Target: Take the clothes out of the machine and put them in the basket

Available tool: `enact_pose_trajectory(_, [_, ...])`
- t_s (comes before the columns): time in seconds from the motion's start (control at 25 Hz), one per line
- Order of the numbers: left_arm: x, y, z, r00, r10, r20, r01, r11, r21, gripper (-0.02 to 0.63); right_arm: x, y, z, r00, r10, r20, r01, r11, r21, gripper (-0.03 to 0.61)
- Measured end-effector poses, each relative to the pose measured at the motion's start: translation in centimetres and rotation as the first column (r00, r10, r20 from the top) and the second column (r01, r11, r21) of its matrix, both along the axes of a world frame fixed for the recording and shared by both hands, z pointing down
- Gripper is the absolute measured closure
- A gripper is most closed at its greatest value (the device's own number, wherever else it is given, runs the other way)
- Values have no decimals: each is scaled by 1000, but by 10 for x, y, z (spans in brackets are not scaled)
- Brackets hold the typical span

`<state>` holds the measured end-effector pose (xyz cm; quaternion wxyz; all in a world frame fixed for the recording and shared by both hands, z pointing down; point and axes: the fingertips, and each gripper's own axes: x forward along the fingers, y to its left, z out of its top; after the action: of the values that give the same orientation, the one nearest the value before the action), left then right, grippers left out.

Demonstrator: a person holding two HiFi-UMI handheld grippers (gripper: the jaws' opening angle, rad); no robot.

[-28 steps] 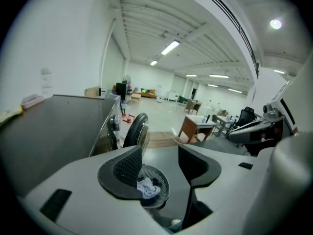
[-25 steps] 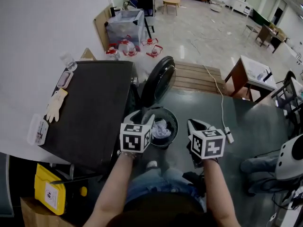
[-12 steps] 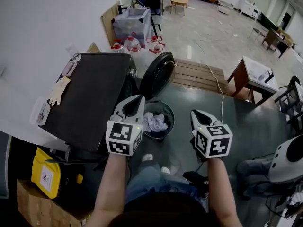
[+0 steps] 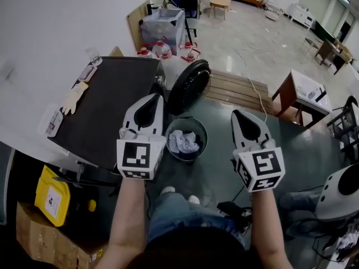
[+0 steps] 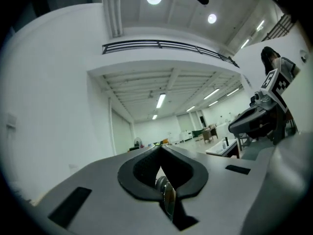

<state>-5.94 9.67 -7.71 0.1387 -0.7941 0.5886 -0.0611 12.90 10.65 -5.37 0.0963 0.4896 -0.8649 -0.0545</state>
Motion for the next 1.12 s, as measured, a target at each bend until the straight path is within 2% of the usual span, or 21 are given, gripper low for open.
enact_pose_trajectory(0.16, [-4, -1, -17, 999, 2, 32, -4, 999, 44, 611, -2, 5, -22, 1000, 25, 17, -26, 996, 88, 578])
enact_pose_trajectory(0.44, [-19, -2, -51, 997, 52, 62, -58, 993, 99, 611, -13, 3, -59, 996, 86, 25, -89, 982, 168, 578])
enact_pose_trajectory(0.76, [-42, -7, -67, 994, 72, 79, -80, 991, 107, 611, -33, 5, -75, 990, 139, 9, -138, 971, 193, 578])
enact_pose_trajectory(1.12, [-65, -10, -79, 998, 40, 52, -47, 991, 125, 611, -32, 7, -91, 982, 188, -6, -181, 954, 238, 578])
